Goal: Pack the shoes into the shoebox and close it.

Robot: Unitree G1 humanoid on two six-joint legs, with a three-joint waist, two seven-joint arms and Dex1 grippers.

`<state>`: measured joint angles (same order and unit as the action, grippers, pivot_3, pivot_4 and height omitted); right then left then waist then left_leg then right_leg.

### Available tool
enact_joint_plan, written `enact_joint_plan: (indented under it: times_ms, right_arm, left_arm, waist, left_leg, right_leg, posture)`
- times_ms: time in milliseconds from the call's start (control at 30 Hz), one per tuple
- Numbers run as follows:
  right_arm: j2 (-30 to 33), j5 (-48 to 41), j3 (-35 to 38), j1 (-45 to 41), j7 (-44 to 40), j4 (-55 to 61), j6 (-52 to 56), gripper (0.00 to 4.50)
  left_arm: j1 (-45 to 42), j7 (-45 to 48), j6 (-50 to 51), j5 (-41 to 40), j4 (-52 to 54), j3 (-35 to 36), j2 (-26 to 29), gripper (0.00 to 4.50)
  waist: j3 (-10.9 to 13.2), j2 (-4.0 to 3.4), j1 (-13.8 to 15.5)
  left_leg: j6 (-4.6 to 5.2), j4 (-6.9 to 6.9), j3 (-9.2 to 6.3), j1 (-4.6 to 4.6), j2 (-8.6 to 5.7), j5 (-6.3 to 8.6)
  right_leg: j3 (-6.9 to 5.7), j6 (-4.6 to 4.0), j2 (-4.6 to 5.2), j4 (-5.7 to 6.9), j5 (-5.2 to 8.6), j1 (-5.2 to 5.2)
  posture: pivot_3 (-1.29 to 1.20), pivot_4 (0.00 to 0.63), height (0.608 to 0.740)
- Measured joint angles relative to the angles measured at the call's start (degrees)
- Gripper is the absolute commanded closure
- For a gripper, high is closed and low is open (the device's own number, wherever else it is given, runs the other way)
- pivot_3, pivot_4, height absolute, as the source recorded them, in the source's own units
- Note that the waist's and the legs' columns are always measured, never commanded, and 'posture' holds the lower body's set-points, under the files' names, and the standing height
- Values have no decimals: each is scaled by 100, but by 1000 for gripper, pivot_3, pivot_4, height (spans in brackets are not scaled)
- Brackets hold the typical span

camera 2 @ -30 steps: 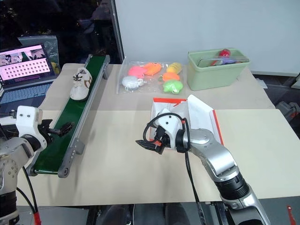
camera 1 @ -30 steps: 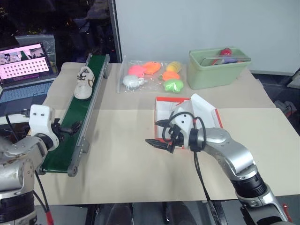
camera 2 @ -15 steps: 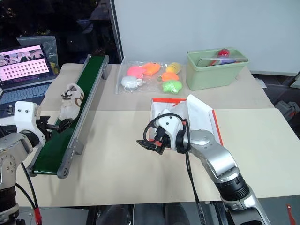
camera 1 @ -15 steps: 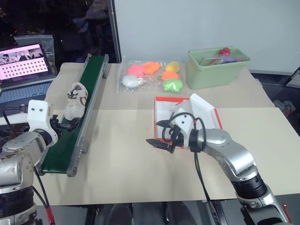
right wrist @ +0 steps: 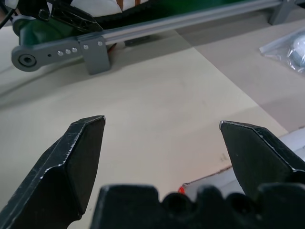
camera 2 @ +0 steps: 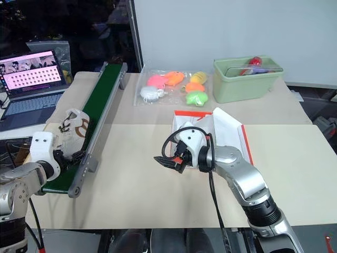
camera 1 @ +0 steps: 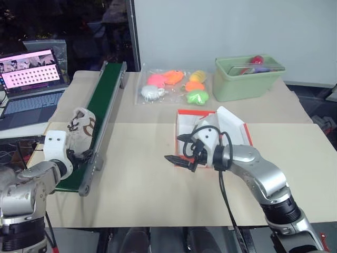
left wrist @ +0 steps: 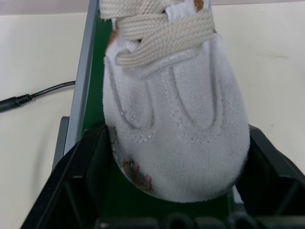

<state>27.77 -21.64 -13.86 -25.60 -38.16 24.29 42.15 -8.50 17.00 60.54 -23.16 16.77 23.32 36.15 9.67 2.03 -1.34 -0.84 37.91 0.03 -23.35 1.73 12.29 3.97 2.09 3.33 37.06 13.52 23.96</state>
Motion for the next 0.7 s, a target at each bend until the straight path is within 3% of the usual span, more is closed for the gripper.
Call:
enact_joint_plan:
  times_ms: [400, 567, 700]
  right_arm:
    - [-50, 6, 68, 2, 97, -2, 22, 0]
    - [-201, -3, 123, -9, 172, -39, 23, 0]
    - [-1006, -448, 709, -183, 591, -480, 323, 0]
  left_arm:
    - [-200, -1, 20, 43, -138, 18, -19, 1601]
    - [-783, -672, -1635, 855, -337, -105, -180, 1601]
    - [-1170, -1002, -2687, 1372, -176, -318, -304, 1601]
  waist:
    - [0, 0, 53]
    - [10, 47, 50]
    - [9, 49, 23]
  left_leg:
    - [-1, 0, -1, 1, 2, -1]
    - [-3, 0, -5, -34, 11, -2]
    - [-7, -3, 3, -45, 5, 2]
  right_leg:
    - [-1, -3, -3, 3, 1, 1]
    - [-2, -11, -11, -3, -4, 28]
    - [1, -7, 5, -15, -7, 32]
  posture:
    - [0, 150, 729]
    - [0, 150, 729]
    - [0, 150, 729]
